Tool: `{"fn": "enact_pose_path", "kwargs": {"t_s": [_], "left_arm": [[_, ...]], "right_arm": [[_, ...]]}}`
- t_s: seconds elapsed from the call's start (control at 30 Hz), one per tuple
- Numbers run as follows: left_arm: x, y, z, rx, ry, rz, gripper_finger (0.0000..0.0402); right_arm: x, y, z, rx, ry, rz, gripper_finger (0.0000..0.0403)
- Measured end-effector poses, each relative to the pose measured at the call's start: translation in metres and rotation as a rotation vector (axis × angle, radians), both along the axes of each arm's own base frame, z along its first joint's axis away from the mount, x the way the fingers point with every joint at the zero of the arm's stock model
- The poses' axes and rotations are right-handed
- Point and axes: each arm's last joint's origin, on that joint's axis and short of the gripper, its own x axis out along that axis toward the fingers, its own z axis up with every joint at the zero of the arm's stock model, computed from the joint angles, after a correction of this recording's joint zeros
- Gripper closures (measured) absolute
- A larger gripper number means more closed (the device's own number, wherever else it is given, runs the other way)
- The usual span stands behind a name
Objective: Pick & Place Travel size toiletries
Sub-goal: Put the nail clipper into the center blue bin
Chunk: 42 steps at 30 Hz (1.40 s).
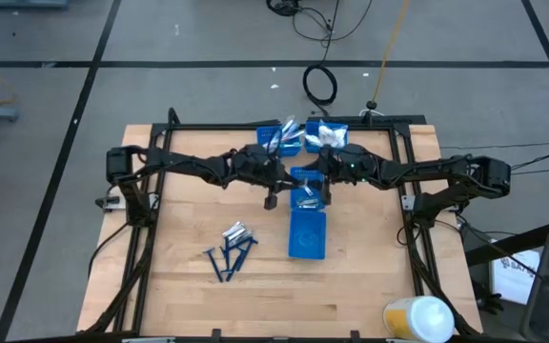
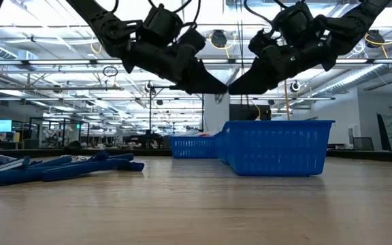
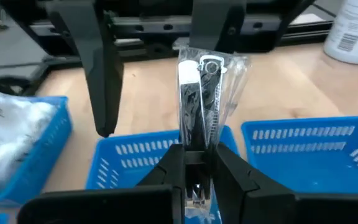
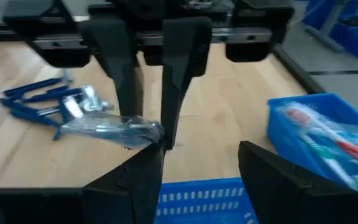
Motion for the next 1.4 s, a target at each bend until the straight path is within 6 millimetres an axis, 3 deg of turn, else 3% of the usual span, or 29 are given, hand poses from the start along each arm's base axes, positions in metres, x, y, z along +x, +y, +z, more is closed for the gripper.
{"fn": "enact_pose_path", "kwargs": {"t_s": [0.47, 1.4], "left_arm": [[0.002, 0.005, -0.001, -0.015, -0.039, -0.005, 0.0366], [0.002, 0.005, -0.002, -0.052, -0.025, -0.006, 0.0354]], "right_arm": [[-0.002, 0.007, -0.009, 0.071, 0.087, 0.084, 0.0206], [0.005, 0.013, 0.006, 0.029, -0.069, 0.096, 0.0206]]}}
